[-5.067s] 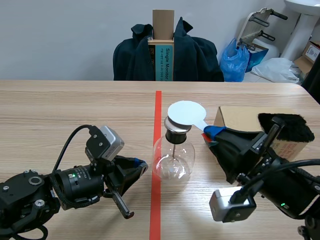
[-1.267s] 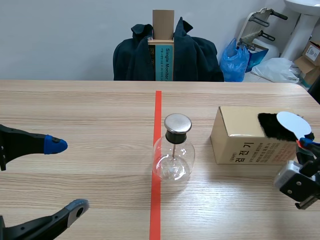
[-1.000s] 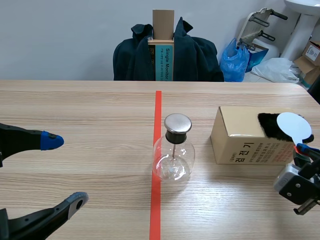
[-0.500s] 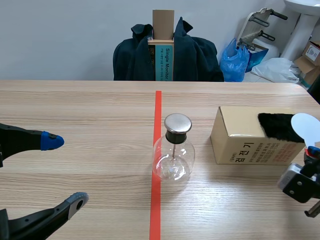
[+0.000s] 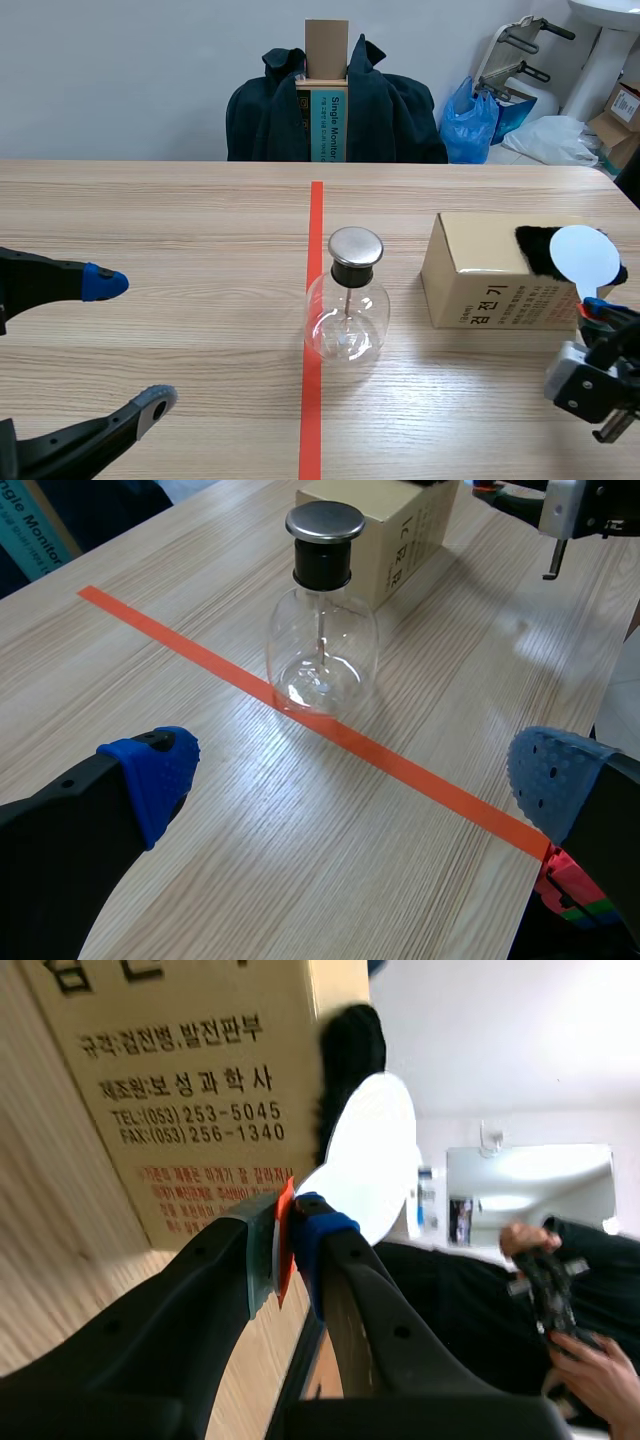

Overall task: Do the electroscope experiment.
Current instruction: 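Rub the plate on the fur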

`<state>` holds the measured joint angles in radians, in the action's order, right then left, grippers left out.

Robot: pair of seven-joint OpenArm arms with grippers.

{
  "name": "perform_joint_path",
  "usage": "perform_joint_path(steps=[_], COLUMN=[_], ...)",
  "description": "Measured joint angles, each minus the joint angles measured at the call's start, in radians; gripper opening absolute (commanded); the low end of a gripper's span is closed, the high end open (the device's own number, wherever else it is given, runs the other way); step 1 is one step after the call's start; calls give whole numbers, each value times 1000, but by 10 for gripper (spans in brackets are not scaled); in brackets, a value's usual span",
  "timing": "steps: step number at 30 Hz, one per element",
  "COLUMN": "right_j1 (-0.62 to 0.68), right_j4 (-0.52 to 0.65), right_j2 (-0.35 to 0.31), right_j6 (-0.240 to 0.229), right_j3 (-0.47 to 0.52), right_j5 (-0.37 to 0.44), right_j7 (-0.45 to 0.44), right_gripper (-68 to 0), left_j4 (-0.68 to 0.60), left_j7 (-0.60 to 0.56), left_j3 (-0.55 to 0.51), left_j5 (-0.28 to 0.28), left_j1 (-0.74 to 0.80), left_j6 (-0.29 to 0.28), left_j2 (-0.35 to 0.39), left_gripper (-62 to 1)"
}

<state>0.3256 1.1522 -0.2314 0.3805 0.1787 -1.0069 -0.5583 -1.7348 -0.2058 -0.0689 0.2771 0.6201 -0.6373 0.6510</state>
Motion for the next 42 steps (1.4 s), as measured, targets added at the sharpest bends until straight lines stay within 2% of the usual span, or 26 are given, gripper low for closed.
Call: perform_joint_path(steps=[2, 3, 6, 7, 10, 11, 12, 15, 16, 20, 21, 22, 24, 25, 28, 29, 30, 31, 33, 34, 35, 37, 38, 39, 42], right_j1=[5, 6, 12, 17, 22, 22, 22, 23, 23, 24, 24, 24, 24, 24, 24, 24, 27, 31, 42, 42, 42, 41, 41, 41, 50], right_j4=[24, 28, 29, 35, 60, 62, 62, 65, 73, 106, 106, 106, 106, 109, 123, 123, 123, 123, 123, 123, 124, 132, 136, 136, 135], right_j2=[14, 12, 0, -1, 24, 25, 21, 13, 12, 27, 23, 17, 0, -2, 18, 19, 18, 15, 6, 8, 14, 34, 37, 36, 22], right_j6=[0, -2, -11, -12, -11, -8, -11, -42, -47, -49, -58, -69, -75, -76, -78, -74, -78, -82, -86, -87, -86, -79, -79, -80, -86], right_j3=[-3, 3, 16, 11, -11, -10, -8, -2, -13, -43, -42, -38, -30, -34, -46, -44, -38, -31, -30, -39, -49, -59, -55, -47, -35], right_j5=[1, 1, 1, 0, -3, -3, -2, -4, -13, -25, -26, -32, -45, -46, -47, -43, -41, -41, -44, -45, -46, -48, -47, -46, -44], right_j7=[98, 84, -52, -56, 132, 148, 130, -14, -18, 153, 134, 76, -98, -108, 124, 171, 168, 121, -26, -35, 12, 178, 228, 215, 21], right_gripper=[-667, -667, -667, -667, -667, -667, -667, -667, -667, -667, -667, -667, -667, -667, -667, -667, -667, -667, -667, -667, -667, -667, -667, -667, -667], left_j4=[0, 0, 0, 0, 0, 0, 0, 0, 0, 0, 0, 0, 0, 0, 0, 0, 0, 0, 0, 0, 0, 0, 0, 0, 0], left_j7=[0, 0, 0, 0, 0, 0, 0, 0, 0, 0, 0, 0, 0, 0, 0, 0, 0, 0, 0, 0, 0, 0, 0, 0, 0], left_j3=[0, 0, 0, 0, 0, 0, 0, 0, 0, 0, 0, 0, 0, 0, 0, 0, 0, 0, 0, 0, 0, 0, 0, 0, 0], left_j5=[0, 0, 0, 0, 0, 0, 0, 0, 0, 0, 0, 0, 0, 0, 0, 0, 0, 0, -2, -5, -5, -10, -11, -11, -20], left_j1=[0, 0, 0, 0, 0, 0, 0, 0, 0, 0, 0, 0, 0, 0, 0, 0, 0, 0, 0, 0, 0, 0, 0, 0, 0], left_j6=[0, 0, 0, 0, 0, 0, 0, 0, 0, 0, 0, 0, 0, 0, 0, 0, 0, 0, 0, 0, 0, 0, 0, 0, 0], left_j2=[0, 0, 0, 0, 0, 0, 0, 0, 0, 0, 0, 0, 0, 0, 0, 0, 0, 0, 0, 0, 0, 0, 0, 0, 0], left_gripper=[14, 14, 14, 14, 14, 14, 14, 14, 14, 14, 14, 14, 14, 14, 14, 14, 14, 14, 14, 14, 14, 14, 14, 14, 14])
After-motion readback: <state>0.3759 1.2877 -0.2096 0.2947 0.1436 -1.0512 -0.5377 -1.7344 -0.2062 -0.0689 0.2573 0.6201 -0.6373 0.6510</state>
